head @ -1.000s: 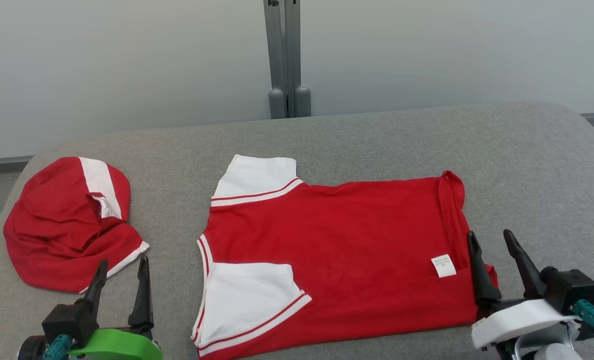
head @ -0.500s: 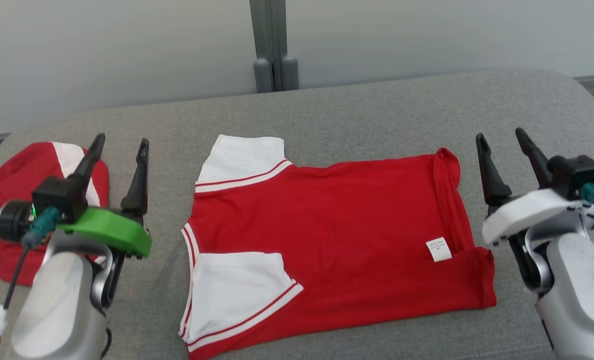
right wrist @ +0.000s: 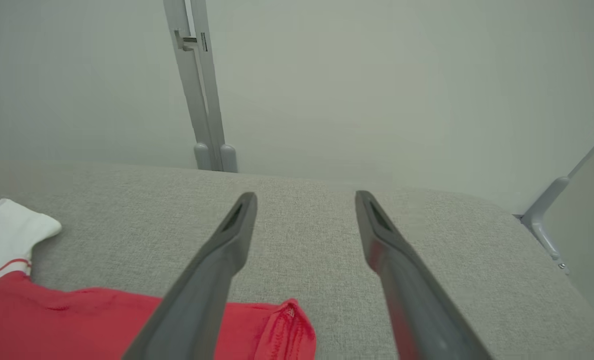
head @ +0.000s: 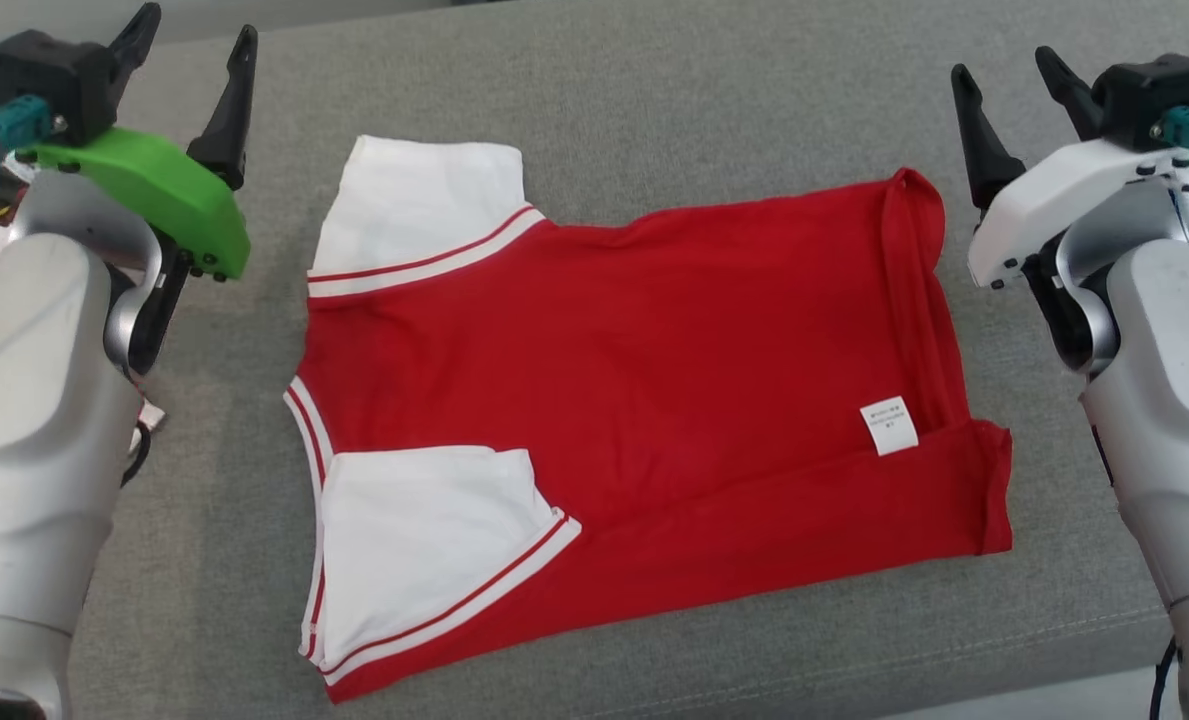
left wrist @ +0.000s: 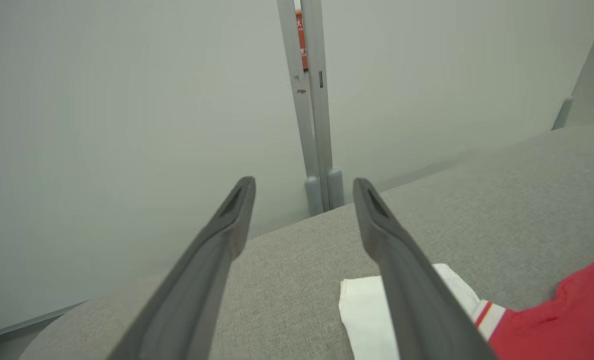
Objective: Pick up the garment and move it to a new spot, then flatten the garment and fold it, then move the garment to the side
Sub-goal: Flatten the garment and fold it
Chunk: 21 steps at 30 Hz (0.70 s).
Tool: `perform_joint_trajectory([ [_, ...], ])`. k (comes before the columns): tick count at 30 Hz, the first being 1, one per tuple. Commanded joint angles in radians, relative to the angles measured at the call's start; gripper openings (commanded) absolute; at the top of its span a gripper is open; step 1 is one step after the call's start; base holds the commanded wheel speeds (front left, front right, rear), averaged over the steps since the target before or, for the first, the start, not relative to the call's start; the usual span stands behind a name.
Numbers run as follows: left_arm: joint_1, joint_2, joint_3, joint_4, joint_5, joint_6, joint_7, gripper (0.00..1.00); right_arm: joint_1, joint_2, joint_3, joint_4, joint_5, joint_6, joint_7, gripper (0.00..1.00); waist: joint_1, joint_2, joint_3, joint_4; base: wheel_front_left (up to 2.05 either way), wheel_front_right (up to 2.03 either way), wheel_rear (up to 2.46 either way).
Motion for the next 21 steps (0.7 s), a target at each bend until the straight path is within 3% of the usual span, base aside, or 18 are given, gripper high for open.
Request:
perform_joint_trajectory([
  [1,-0.042,0.016,-0.026,0.026,-0.026,0.001,0.018,1.00,-0.034,0.000,0.013,0.024,0.005,-0.002,0.014,1.00,-0.0001,-0.0001,0.121,-0.046,0.00,0.00,0.00],
  [13,-0.253,0.067,-0.282,0.193,-0.220,0.001,0.133,1.00,-0.193,0.053,0.126,0.195,0.087,-0.002,0.105,1.00,-0.0001,-0.0001,0.256,-0.106,0.00,0.00,0.00],
  [21,-0.291,0.096,-0.404,0.252,-0.315,0.001,0.167,1.00,-0.239,0.069,0.219,0.225,0.165,-0.002,0.128,1.00,-0.0001,-0.0001,0.282,-0.131,0.00,0.00,0.00],
])
